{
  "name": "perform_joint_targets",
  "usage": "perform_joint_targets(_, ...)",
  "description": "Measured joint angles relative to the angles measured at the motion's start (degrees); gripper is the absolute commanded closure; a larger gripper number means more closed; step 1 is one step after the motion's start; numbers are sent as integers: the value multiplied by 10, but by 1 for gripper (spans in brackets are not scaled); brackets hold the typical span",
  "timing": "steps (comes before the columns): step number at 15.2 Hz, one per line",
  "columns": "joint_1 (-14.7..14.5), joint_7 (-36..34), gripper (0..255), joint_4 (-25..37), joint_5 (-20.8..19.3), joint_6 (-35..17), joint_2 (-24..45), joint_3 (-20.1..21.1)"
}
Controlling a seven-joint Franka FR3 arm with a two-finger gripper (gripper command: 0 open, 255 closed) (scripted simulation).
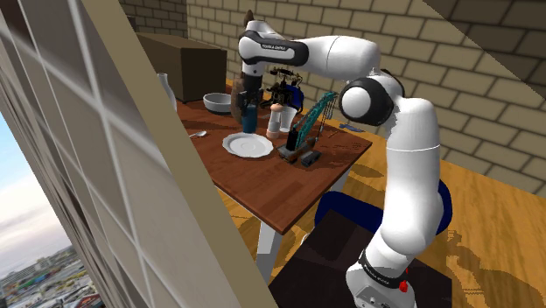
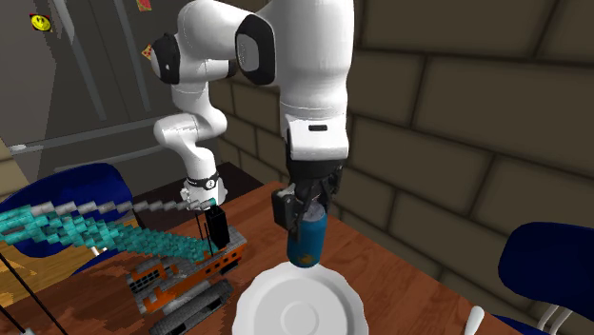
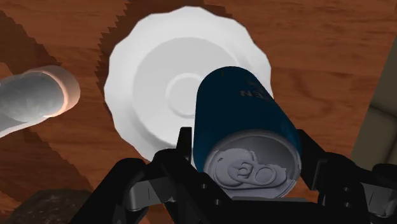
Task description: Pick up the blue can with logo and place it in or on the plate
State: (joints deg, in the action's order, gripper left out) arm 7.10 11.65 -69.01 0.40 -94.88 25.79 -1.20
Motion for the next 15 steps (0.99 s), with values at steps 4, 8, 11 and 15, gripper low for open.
perform_joint_targets(4, 27, 31, 255, 147, 6, 60, 87, -7)
perform_joint_targets(8, 32, 38, 255, 137, 6, 45, 92, -8)
perform_joint_targets(11, 32, 38, 255, 98, 6, 16, 82, -8)
perform_joint_targets(15, 31, 38, 255, 56, 6, -18, 75, -8)
